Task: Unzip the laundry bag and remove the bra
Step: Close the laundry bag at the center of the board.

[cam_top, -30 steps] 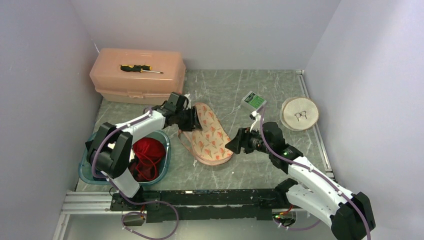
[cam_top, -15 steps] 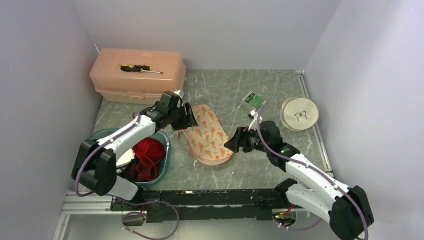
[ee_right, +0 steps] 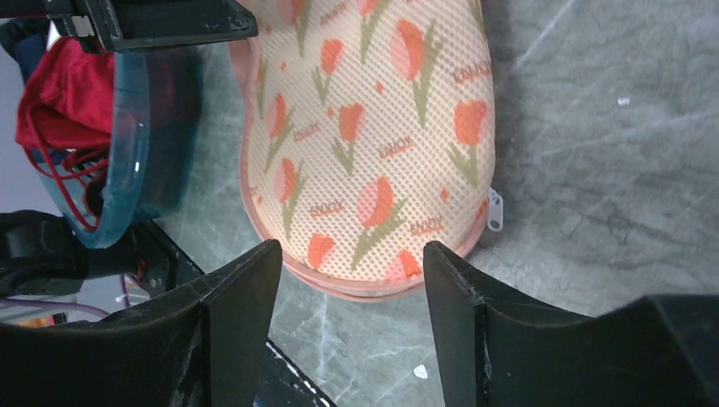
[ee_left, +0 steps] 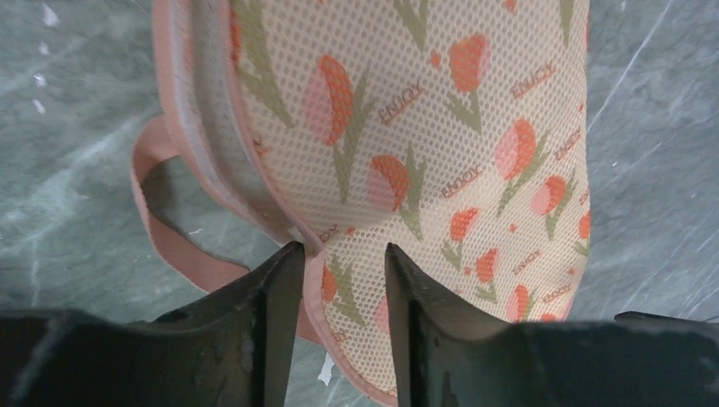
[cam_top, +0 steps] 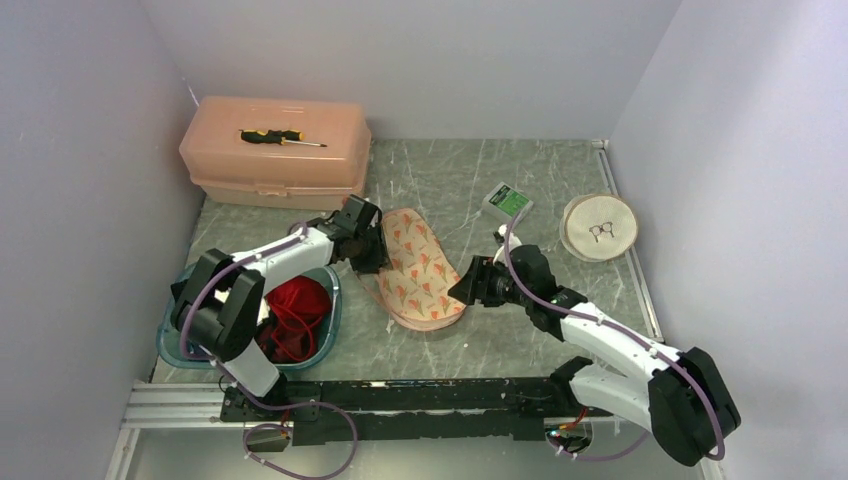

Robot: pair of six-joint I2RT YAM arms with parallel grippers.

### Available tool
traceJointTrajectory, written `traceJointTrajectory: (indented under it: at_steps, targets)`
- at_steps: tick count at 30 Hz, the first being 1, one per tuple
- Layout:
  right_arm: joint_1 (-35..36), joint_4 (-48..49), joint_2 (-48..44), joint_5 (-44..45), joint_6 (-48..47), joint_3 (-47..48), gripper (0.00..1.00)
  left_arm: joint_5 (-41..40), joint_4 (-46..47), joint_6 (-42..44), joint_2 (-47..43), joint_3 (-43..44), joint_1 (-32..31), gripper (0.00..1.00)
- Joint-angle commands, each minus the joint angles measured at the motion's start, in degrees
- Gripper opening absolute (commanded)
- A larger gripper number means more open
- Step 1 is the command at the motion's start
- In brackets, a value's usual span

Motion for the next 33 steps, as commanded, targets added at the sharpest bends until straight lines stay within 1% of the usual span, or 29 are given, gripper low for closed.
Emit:
traceJointTrajectory:
  at_steps: [1,5,8,11,14,18,24,27,29,33]
  targets:
    - [0.9,2.2,-1.7,2.4,2.6,-1.0,0.66,-0.9,4.5,-1.9,0.1,-2.6,-2.1,0.41]
    - [1.0,-2.1,-5.2,5.6,5.1,-1.4,0.7,-0.6,7.4,-3.0,-0.7,-5.4,-3.1,0.35]
    - [1.1,-3.6,-7.1,6.8,10.2,-3.2,0.75,-0.5,8.4,-3.2,-1.3,-6.1,-3.9,0.33]
    - [1.0,-1.2,-6.8,6.1,16.0,-5.9,0.8,0.3,9.6,-3.5,-1.6,-7.0,-4.5,0.32]
    - [1.1,2.7,-4.9,6.3,20.7,-8.3,0.86,0.9,11.0,-4.0,-2.2,-8.3,-5.4,0.32]
    - [1.1,7.1,-0.5,4.7,24.8,-8.8,0.87,0.8,11.8,-4.0,-3.7,-9.5,-6.5,0.32]
    - [1.3,13.5,4.9,3.7,30.2,-9.9,0.84,1.2,13.0,-4.0,-5.4,-11.1,-6.9,0.32]
    - [1.5,15.6,7.5,3.8,32.9,-10.2,0.81,1.5,13.4,-4.1,-5.9,-11.8,-7.0,0.32]
    - [1.7,17.1,9.0,3.8,34.6,-10.5,0.76,1.8,13.8,-4.2,-6.1,-12.1,-7.2,0.32]
    - [1.9,18.5,11.6,5.0,36.2,-10.1,0.6,1.9,14.1,-4.1,-6.4,-12.6,-7.6,0.32]
